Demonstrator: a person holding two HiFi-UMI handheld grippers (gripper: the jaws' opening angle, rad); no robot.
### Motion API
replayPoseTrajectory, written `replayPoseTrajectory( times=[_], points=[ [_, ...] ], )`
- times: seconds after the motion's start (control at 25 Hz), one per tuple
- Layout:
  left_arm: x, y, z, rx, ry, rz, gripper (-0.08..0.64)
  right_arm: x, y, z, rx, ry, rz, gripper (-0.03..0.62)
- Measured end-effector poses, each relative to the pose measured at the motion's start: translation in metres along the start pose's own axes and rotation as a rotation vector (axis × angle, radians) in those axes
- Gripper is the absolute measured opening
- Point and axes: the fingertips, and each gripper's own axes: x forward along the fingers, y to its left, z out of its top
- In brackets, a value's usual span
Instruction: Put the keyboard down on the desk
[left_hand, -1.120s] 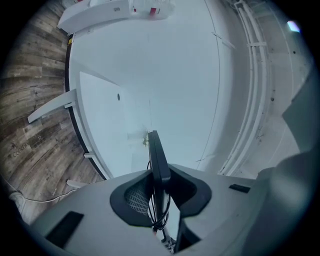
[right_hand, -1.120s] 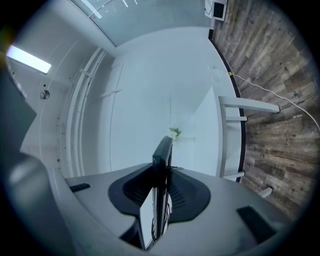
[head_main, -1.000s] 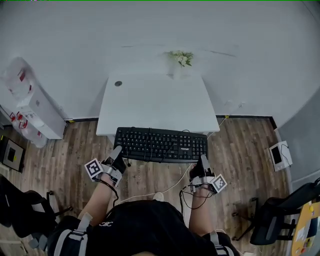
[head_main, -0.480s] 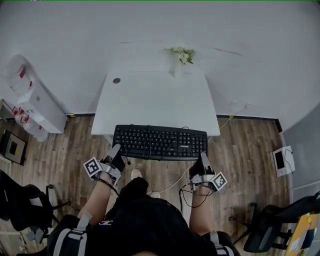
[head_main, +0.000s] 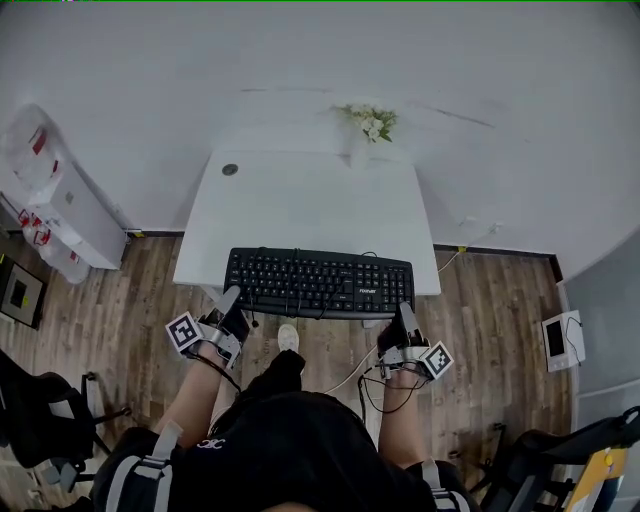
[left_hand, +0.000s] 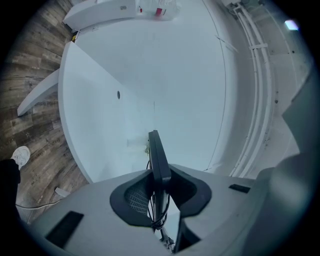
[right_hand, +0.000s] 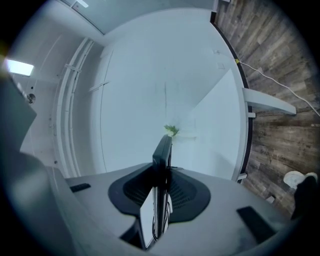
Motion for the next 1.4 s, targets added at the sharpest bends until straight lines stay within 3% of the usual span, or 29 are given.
replayPoseTrajectory(
  times=[0.48,0.96,1.4],
  points=[
    [0.119,0.037,0.082,-0.029,-0.002,0.009,0.072,0.141,-0.039,0.043,0.0,0.004,-0.037,0.08],
    [0.222,0.072,0.178,-0.044,0.018,0.049,0.072,0.28,-0.079,0.063,0.021,0.007,-0.081,0.078],
    [0.267,0.115,0.211,-0.064,0.003,0.126,0.072,0.34,-0.122,0.079,0.037,0.049,-0.18,0.078]
  ],
)
